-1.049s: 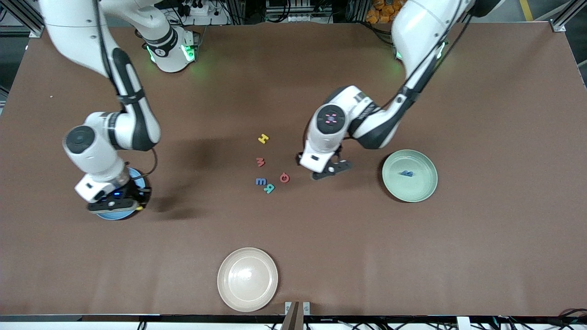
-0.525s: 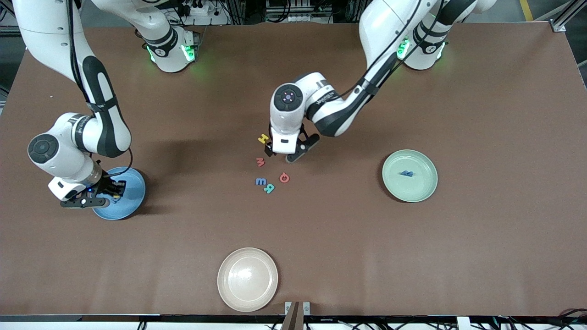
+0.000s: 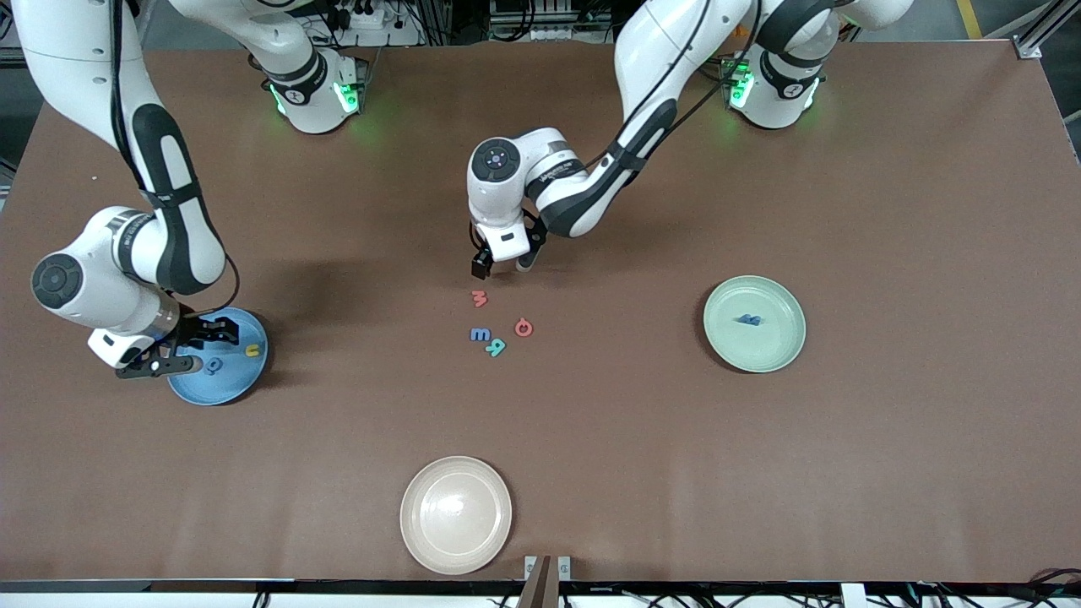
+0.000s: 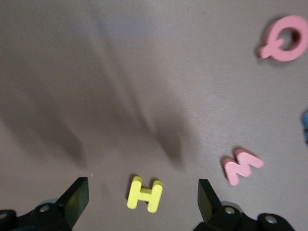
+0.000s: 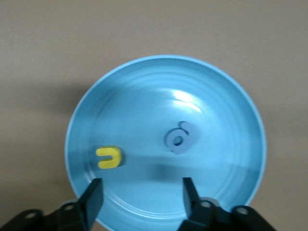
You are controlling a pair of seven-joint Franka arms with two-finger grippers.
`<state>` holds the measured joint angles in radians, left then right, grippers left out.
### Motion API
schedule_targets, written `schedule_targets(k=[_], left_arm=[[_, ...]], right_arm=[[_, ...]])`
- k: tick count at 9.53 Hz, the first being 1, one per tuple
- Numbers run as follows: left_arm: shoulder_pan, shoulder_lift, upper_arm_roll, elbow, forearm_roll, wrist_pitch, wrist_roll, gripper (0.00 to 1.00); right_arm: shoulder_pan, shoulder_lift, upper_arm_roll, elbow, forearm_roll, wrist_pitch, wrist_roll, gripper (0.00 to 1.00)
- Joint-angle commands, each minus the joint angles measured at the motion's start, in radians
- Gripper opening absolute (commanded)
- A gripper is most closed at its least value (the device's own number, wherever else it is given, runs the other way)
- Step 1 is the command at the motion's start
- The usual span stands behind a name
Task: Sort upper and lower case letters into plates
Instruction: 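Grasp the yellow H with the left gripper while the right gripper releases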
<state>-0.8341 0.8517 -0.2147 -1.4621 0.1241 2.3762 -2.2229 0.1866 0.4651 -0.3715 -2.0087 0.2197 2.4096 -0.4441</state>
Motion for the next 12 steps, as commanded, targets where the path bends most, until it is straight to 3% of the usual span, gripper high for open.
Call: schedule_targets(k=[1,5,7,10,12], left_arm=[[-0.023,0.064,0.032,0.101,-0.004,-0.002,-0.024,1.0],[-0.039,0.09,0.032,0.12,-0.004,0.0,0.057,1.0],[-0.049,0.104,0.034,0.12,-0.003,0.001,0.084,0.91],[-0.068,0.109,0.032,0.12,-0.004,0.0,0.08,0.91],[-0.079,0.109,0.032,0.12,-0.004,0.0,0.08,0.71]], right_arm=[[-0.022,0.0,0.017,0.048,0.026,-0.023,-0.035,1.0],[-0.041,0.015,0.017,0.064,0.026,-0.021,-0.042,1.0],[-0.042,0.017,0.016,0.065,0.026,-0.015,-0.064,1.0],[-0.042,0.02,0.016,0.065,0.026,-0.01,-0.067,1.0],[-0.042,0.02,0.016,0.065,0.026,-0.01,-0.068,1.0]])
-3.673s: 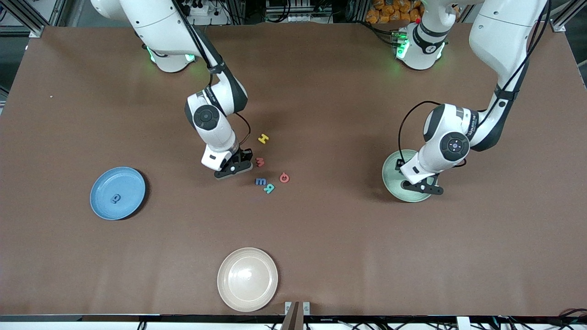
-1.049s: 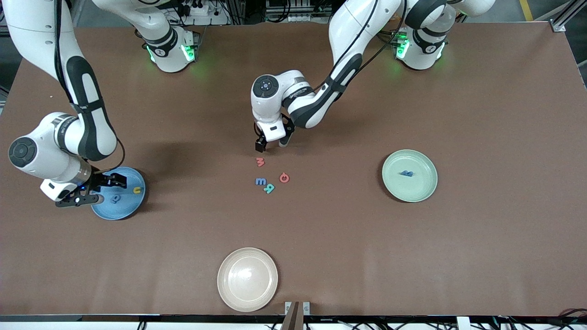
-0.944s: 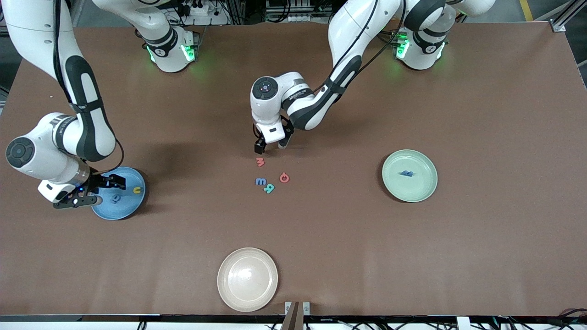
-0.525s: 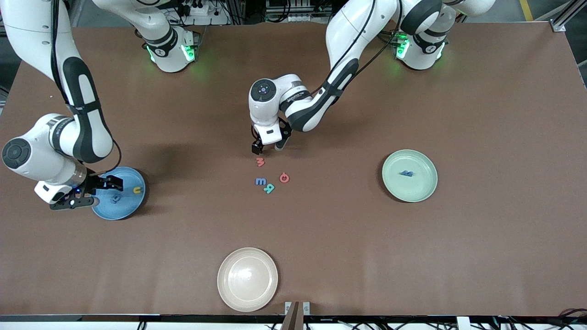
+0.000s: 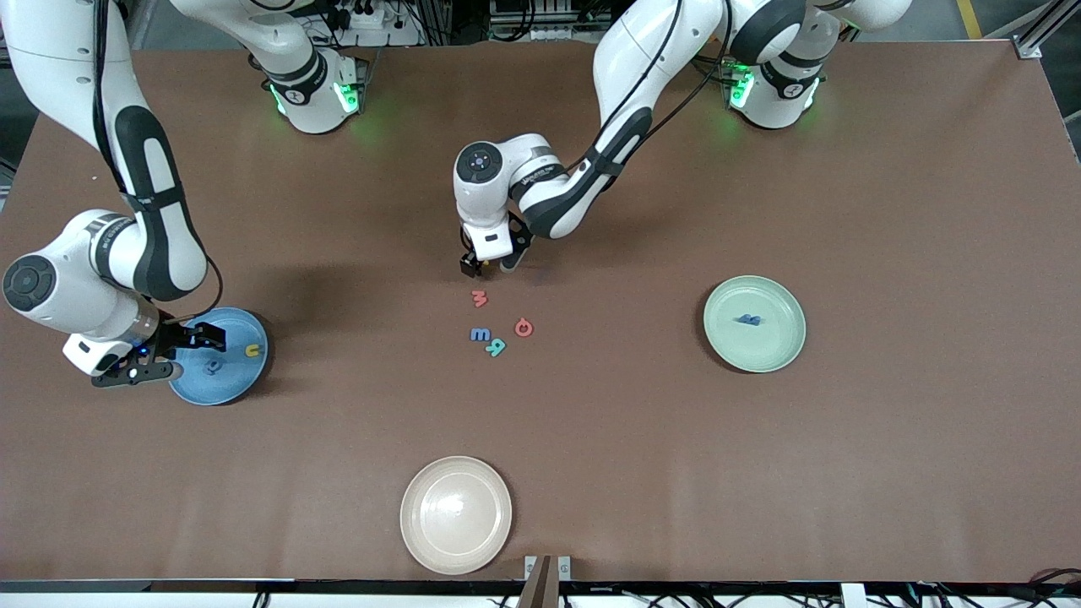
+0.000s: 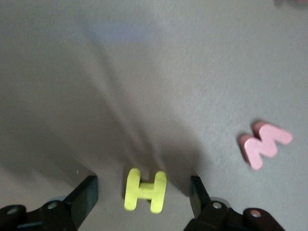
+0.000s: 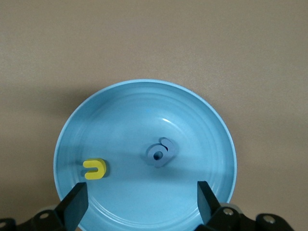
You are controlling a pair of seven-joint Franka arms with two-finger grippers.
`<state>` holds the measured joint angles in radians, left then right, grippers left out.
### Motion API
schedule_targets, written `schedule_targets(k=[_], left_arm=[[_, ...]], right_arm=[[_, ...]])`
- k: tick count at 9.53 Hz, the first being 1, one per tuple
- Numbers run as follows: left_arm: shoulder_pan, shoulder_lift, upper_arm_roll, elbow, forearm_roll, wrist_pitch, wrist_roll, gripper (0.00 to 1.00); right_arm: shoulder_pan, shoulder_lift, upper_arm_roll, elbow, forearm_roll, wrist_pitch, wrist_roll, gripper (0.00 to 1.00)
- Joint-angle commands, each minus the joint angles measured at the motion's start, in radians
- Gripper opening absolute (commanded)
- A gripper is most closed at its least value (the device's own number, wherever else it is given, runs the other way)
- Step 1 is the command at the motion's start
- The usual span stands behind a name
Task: Sort upper and lower case letters into plates
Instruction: 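Grasp the yellow H with the left gripper while the right gripper releases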
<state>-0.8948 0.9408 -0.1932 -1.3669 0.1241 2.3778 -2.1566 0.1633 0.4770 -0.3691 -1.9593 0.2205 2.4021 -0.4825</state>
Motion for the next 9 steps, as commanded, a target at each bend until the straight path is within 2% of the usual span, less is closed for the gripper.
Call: schedule_targets(k=[1,2,4,5,9], left_arm=[[-0.018,0.021,0.012,0.023,-0.004,0.0,0.018,0.53],[-0.016,0.029,0.012,0.023,-0.004,-0.002,0.02,0.39],[-0.015,0.03,0.012,0.022,-0.004,-0.002,0.021,0.23],[-0.015,0.03,0.012,0.022,-0.004,-0.002,0.029,0.2],[0.035,0.0,-0.001,0.022,-0.008,-0.012,0.089,0.19]], right_arm=[[-0.019,0.008,0.013,0.016,0.025,-0.003,-0.03,1.0],[-0.019,0.008,0.013,0.016,0.025,-0.003,-0.03,1.0],[-0.018,0.008,0.013,0.014,0.025,-0.004,-0.03,1.0],[-0.018,0.008,0.013,0.014,0.025,-0.004,-0.028,1.0],[-0.018,0.008,0.013,0.014,0.025,-0.006,-0.028,1.0]])
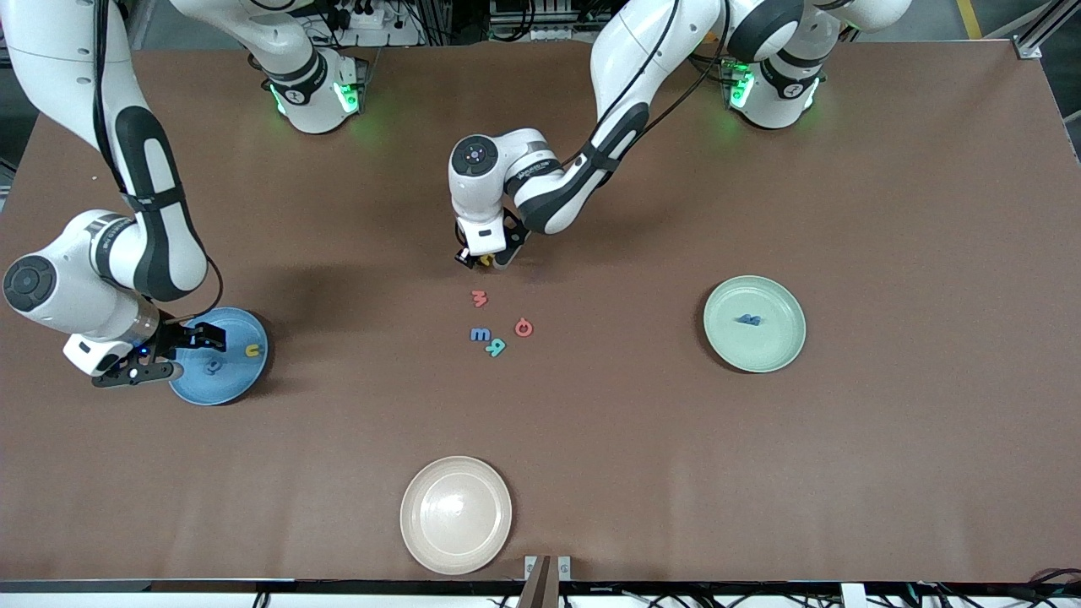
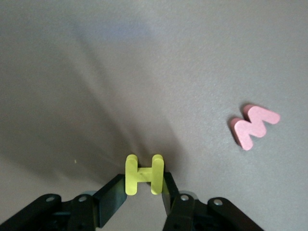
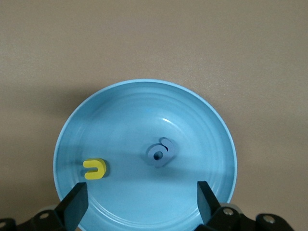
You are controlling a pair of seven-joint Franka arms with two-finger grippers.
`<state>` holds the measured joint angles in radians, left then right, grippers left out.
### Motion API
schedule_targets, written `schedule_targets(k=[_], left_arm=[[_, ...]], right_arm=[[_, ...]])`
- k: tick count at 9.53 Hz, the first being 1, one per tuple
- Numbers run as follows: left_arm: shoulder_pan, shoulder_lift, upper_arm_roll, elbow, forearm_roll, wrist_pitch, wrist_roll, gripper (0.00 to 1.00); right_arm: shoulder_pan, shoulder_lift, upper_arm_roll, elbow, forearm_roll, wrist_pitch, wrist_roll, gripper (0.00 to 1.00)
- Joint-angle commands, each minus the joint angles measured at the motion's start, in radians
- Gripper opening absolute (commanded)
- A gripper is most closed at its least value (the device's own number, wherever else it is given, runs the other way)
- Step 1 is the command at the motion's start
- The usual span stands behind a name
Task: Sort upper and lower case letters into plates
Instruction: 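Grasp the yellow H with the left gripper while the right gripper releases, then carry the H to the green plate while the right gripper reaches the m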
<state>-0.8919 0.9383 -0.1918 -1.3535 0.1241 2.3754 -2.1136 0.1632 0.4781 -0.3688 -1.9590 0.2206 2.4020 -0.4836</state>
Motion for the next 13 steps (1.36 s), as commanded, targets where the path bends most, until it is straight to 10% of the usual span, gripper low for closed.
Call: schedule_targets(k=[1,8,13], left_arm=[[0.054,-0.001,-0.009,0.01,-0.009,-0.024,0.065,0.19],[0.246,-0.101,-0.139,0.01,-0.063,-0.204,0.231,0.2],[0.473,-0.228,-0.176,-0.051,-0.066,-0.5,0.617,0.2]], right_arm=[[-0.016,0.007,0.013,0.014,0.025,-0.006,-0.027,1.0],[0.03,0.002,0.028,0.017,0.028,-0.014,0.003,1.0],[0.249,-0.006,0.033,0.023,0.034,-0.032,0.175,1.0]])
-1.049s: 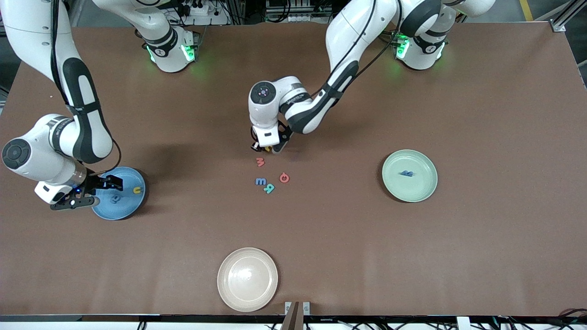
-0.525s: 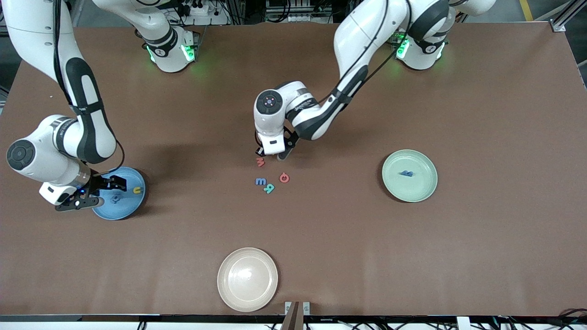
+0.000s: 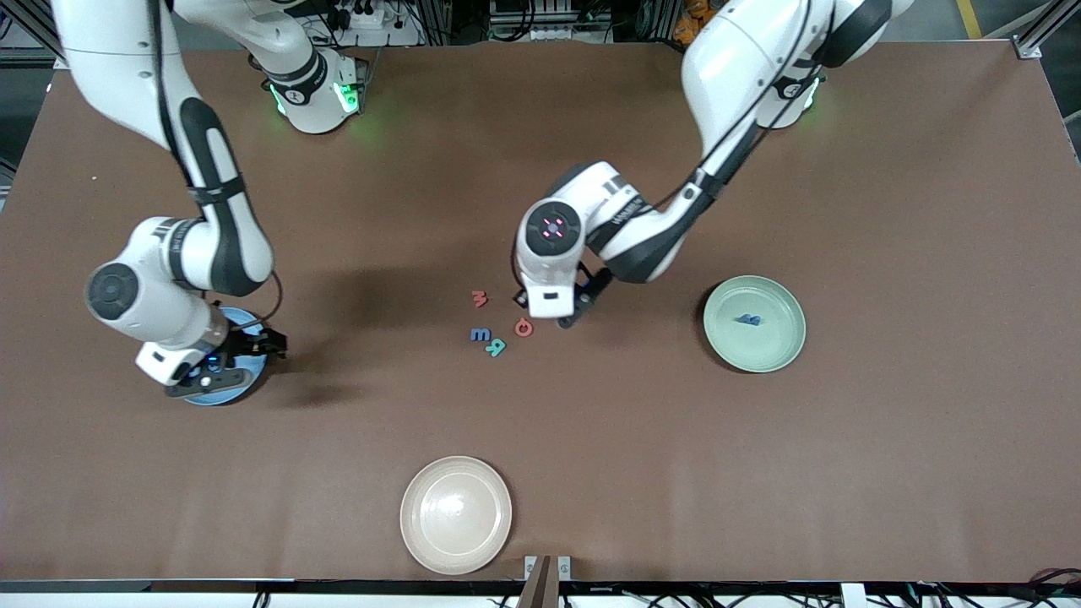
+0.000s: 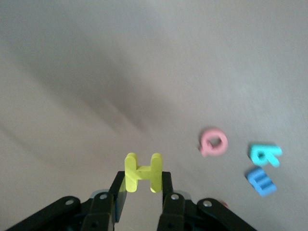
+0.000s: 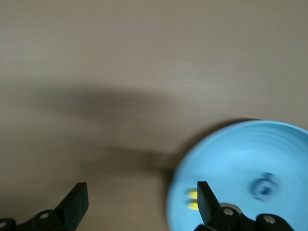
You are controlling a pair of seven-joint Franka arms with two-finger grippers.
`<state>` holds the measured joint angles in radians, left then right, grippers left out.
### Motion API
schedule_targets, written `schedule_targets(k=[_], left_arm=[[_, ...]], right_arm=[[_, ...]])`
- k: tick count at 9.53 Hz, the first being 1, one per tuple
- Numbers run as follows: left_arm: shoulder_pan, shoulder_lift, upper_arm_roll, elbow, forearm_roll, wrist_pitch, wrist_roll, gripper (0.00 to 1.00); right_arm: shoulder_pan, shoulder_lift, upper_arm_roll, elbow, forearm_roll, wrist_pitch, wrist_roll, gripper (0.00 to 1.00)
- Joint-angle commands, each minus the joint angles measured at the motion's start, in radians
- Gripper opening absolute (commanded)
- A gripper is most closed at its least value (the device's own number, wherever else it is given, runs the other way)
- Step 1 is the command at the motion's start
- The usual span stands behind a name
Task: Sort upper and lower case letters into plates
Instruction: 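Carry the H to the green plate while the right gripper reaches the m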
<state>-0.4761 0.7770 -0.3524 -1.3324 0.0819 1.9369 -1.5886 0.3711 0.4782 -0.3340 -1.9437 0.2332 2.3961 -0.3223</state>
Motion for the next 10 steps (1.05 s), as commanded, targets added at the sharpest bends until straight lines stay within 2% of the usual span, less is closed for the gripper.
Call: schedule_targets(k=[1,2,3,4,5,6,8,10], left_arm=[[0.126,-0.129,-0.016,-0.156,-0.025,-0.078,0.208,0.21],[0.208,-0.198,-0.029,-0.248,-0.036,-0.078,0.313,0.22],[0.329,-0.24,-0.057,-0.308,-0.122,-0.078,0.419,0.23],[0.456,-0.278,-0.101,-0.373,-0.16,-0.079,0.547,0.23],[0.582,-0.285,-0.144,-0.401,-0.171,-0.096,0.65,0.3],[0.656,-0.272,-0.177,-0.403,-0.189,-0.125,0.72,0.3],[0.718,-0.28,-0.174,-0.454,-0.077,-0.134,0.921,0.34],[0.735,-0.323,-0.177,-0.56,-0.029,-0.036,0.941,0.35]], right_arm=[[0.081,-0.004,0.016,0.008,0.062,-0.028,0.014,1.0],[0.119,-0.004,0.026,0.008,0.09,-0.041,0.017,1.0],[0.174,-0.004,0.026,0.005,0.109,-0.044,0.053,1.0],[0.246,-0.004,0.026,0.002,0.109,-0.041,0.148,1.0],[0.334,0.0,0.024,0.002,0.109,-0.032,0.273,1.0],[0.4,0.003,0.023,0.002,0.106,-0.022,0.366,1.0],[0.483,0.037,0.023,0.0,0.103,0.015,0.443,1.0],[0.549,0.077,0.023,0.005,0.103,0.073,0.505,1.0]])
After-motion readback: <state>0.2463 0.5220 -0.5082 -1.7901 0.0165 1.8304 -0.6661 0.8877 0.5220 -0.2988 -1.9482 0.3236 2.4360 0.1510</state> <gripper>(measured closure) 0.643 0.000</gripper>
